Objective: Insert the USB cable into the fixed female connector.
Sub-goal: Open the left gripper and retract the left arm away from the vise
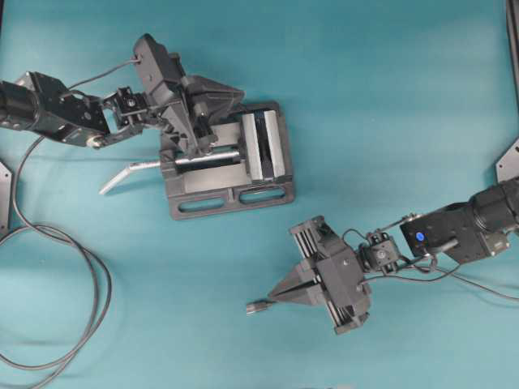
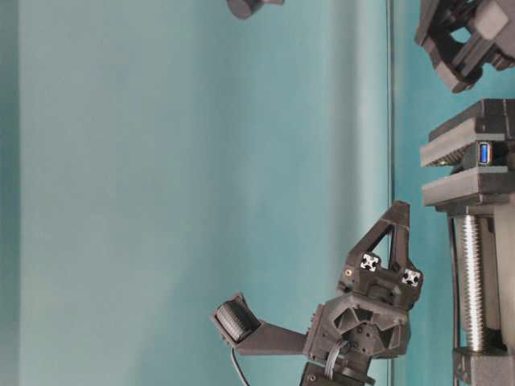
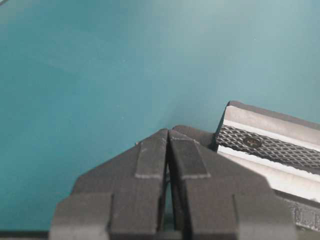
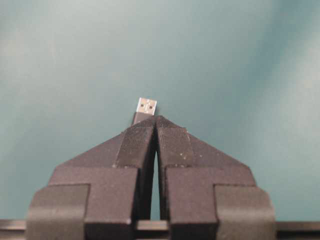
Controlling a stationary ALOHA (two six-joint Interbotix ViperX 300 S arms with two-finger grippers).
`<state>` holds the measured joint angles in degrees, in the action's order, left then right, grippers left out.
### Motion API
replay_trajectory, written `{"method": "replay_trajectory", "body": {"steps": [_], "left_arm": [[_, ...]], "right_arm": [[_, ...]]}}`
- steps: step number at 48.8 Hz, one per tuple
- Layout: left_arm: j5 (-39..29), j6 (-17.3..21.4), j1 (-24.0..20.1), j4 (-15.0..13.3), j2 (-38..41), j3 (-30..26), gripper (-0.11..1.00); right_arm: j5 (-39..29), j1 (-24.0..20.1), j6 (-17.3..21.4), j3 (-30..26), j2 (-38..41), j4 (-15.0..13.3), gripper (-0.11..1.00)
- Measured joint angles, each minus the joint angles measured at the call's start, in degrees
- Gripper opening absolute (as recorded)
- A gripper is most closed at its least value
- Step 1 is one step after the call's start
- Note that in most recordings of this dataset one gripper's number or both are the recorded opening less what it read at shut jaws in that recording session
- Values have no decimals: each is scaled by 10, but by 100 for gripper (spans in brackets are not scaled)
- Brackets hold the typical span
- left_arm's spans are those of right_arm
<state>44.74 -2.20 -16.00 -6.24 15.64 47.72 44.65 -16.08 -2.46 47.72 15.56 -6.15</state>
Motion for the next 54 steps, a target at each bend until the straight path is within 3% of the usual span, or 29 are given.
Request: {"method": "replay_trajectory", "body": {"steps": [3, 7, 15, 28, 32, 37, 42, 46, 50, 54], "left_arm": [[-4, 0, 0, 5, 0, -3, 4], [-13, -1, 2, 11, 0, -8, -1], [-18, -1, 2, 11, -8, -9, -1], [-54, 0, 3, 12, -105, 49, 4], [-86, -1, 6, 12, -142, 65, 15], [-129, -1, 24, 12, -179, 77, 40], [-176, -2, 58, 12, -216, 87, 72], [-225, -2, 91, 12, -252, 98, 91], [-267, -9, 122, 12, -294, 111, 96], [-287, -20, 142, 12, -331, 124, 95]], "right_arm": [[0, 1, 1, 0, 0, 0, 0], [-2, 0, 1, 0, -5, 0, 0], [-7, 1, 2, 6, -34, 0, 0], [-27, 1, 32, 4, -40, 0, 0], [-35, 1, 35, 1, -40, 0, 1], [-38, 0, 35, -2, -35, 0, 7], [-39, 1, 35, -3, -34, 0, 26], [-39, 1, 34, -4, -34, 0, 43], [-39, 0, 35, -4, -33, 0, 60], [-39, 0, 39, -4, -27, 0, 66]]}}
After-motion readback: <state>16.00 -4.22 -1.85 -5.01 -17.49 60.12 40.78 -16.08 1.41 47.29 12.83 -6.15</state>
